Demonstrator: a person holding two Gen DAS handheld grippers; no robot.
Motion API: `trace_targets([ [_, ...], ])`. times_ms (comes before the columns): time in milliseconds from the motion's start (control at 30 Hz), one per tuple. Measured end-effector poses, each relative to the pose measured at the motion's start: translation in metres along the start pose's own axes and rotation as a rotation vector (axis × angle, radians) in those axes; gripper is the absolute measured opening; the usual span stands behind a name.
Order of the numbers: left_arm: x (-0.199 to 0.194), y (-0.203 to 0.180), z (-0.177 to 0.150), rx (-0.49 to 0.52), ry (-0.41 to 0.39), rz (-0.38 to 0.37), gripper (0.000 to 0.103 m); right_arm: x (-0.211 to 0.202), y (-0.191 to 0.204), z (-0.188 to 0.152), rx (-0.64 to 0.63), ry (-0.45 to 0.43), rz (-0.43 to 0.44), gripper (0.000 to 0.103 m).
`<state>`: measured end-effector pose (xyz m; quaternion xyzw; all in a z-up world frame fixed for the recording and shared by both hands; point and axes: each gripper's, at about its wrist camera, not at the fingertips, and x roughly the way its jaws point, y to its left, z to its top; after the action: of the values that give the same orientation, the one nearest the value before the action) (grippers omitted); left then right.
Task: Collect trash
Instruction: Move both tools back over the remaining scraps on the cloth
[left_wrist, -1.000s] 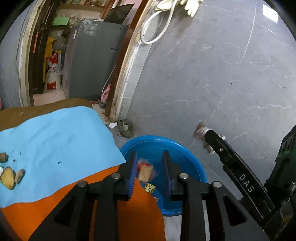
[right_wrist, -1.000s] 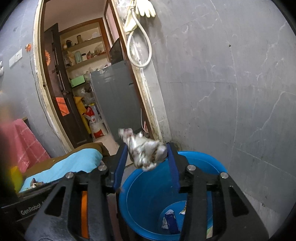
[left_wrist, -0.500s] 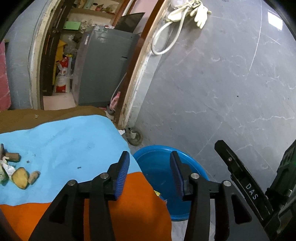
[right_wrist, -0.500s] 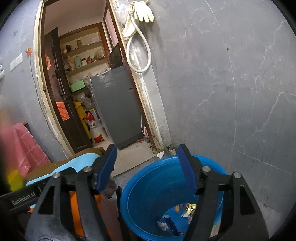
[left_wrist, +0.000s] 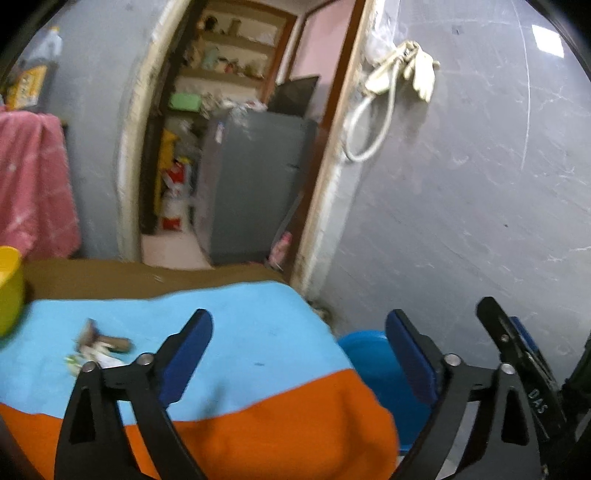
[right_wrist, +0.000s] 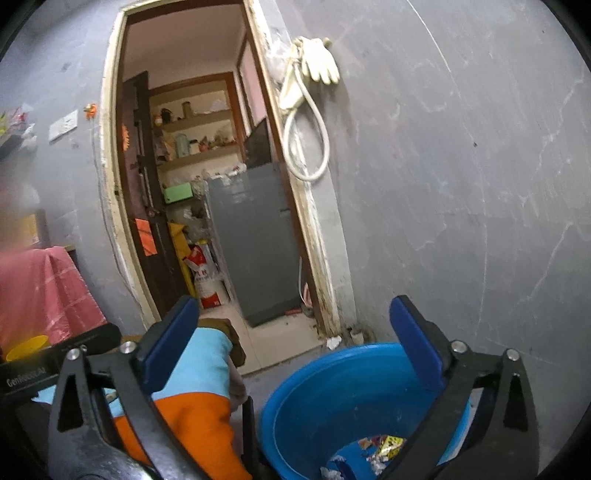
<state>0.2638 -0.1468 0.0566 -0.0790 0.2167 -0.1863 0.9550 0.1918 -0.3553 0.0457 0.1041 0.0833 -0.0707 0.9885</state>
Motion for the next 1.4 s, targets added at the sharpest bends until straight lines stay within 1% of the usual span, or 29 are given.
trace_targets([
  [67,-0.011,0.008,-0.001,-0.007,-0.047,0.034,0.1,-0.001,0.007,0.0,-0.014,-0.011,0.016,0.103],
  [167,-0.027,0.018,-0.001,-0.007,-0.109,0.082,0.101,-0.005,0.019,0.0,-0.038,-0.032,0.056,0.103],
  [233,-0.038,0.025,-0.001,0.003,-0.147,0.119,0.101,-0.011,0.028,0.0,-0.051,-0.061,0.081,0.103],
  [267,-0.042,0.028,-0.001,0.007,-0.164,0.136,0.101,-0.016,0.033,0.0,-0.056,-0.09,0.102,0.103],
  [367,-0.057,0.041,0.0,0.013,-0.213,0.175,0.101,-0.025,0.046,0.0,-0.065,-0.146,0.152,0.103],
  [500,-0.076,0.055,-0.005,0.023,-0.268,0.22,0.101,-0.034,0.071,-0.002,-0.112,-0.204,0.212,0.103],
  [733,-0.106,0.083,-0.011,0.058,-0.327,0.3,0.101,-0.041,0.107,-0.011,-0.196,-0.231,0.292,0.103],
  [933,-0.117,0.111,-0.021,0.108,-0.325,0.373,0.101,-0.034,0.134,-0.023,-0.252,-0.186,0.336,0.103],
  [1100,-0.115,0.133,-0.032,0.132,-0.281,0.404,0.101,-0.024,0.15,-0.034,-0.297,-0.124,0.352,0.103],
  [1167,-0.111,0.143,-0.035,0.124,-0.245,0.418,0.101,-0.02,0.155,-0.038,-0.32,-0.094,0.349,0.103],
  [1300,-0.105,0.157,-0.04,0.072,-0.199,0.408,0.101,-0.009,0.165,-0.048,-0.361,-0.024,0.35,0.103],
  [1400,-0.098,0.16,-0.039,0.061,-0.155,0.397,0.101,-0.003,0.171,-0.054,-0.392,0.013,0.349,0.103],
])
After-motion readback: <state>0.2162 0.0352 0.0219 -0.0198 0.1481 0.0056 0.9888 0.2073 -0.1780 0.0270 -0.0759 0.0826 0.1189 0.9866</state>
